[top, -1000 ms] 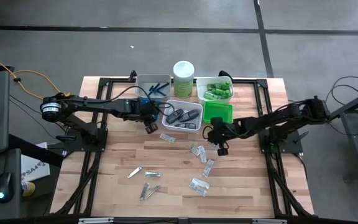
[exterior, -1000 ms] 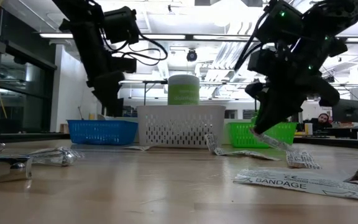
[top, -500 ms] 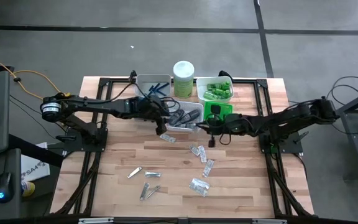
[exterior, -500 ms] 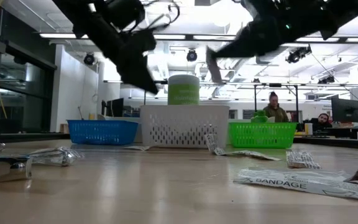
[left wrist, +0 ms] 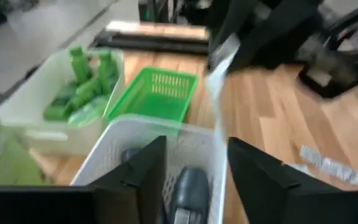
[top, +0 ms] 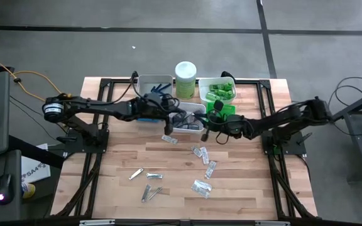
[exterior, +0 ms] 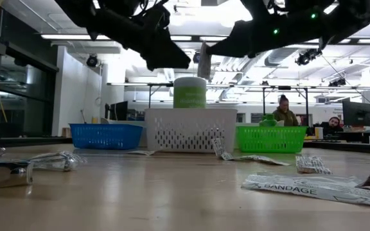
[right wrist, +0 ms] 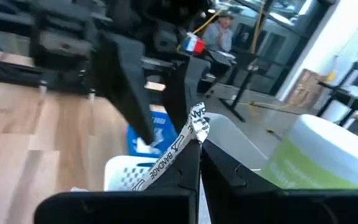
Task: Pick & Place Travel size toiletries
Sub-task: Put the white bandage into the blue bin
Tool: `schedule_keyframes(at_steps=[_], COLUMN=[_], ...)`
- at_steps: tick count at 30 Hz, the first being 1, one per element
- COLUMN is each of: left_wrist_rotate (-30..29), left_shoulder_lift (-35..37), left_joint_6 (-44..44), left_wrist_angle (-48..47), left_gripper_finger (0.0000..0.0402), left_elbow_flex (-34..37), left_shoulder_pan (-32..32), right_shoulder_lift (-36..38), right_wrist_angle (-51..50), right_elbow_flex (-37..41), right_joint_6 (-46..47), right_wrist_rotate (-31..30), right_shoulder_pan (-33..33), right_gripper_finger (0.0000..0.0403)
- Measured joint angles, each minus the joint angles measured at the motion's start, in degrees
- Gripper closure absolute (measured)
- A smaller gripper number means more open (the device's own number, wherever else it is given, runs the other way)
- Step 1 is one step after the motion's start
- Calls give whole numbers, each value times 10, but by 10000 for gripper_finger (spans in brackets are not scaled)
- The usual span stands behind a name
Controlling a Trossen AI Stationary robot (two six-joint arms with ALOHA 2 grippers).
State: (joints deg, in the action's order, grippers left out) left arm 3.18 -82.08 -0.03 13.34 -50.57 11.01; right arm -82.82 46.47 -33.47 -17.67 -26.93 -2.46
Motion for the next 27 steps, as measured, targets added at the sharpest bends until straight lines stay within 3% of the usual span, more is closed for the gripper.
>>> schedule_keyframes(at_steps=[5,9,13,27], left_wrist_rotate=[-1,-26,-26,-27], left_shoulder_lift=[-8,-7,-7,-7], left_joint_6=[-2,-3,-4,-37], left_wrist_angle=[20,21,24,26], left_gripper_finger=[164,136,131,130], left_elbow_flex=[0,0,0,0], left_shoulder_pan=[-7,-10,-10,-10], right_shoulder_lift=[-43,-77,-96,-96], right_wrist_angle=[63,132,195,234], right_elbow_flex=[0,0,0,0], right_joint_6=[-7,-11,-19,-6], right_wrist_rotate=[-31,-31,-7,40], right_shoulder_pan=[4,4,4,12], right_gripper_finger=[401,401,401,401])
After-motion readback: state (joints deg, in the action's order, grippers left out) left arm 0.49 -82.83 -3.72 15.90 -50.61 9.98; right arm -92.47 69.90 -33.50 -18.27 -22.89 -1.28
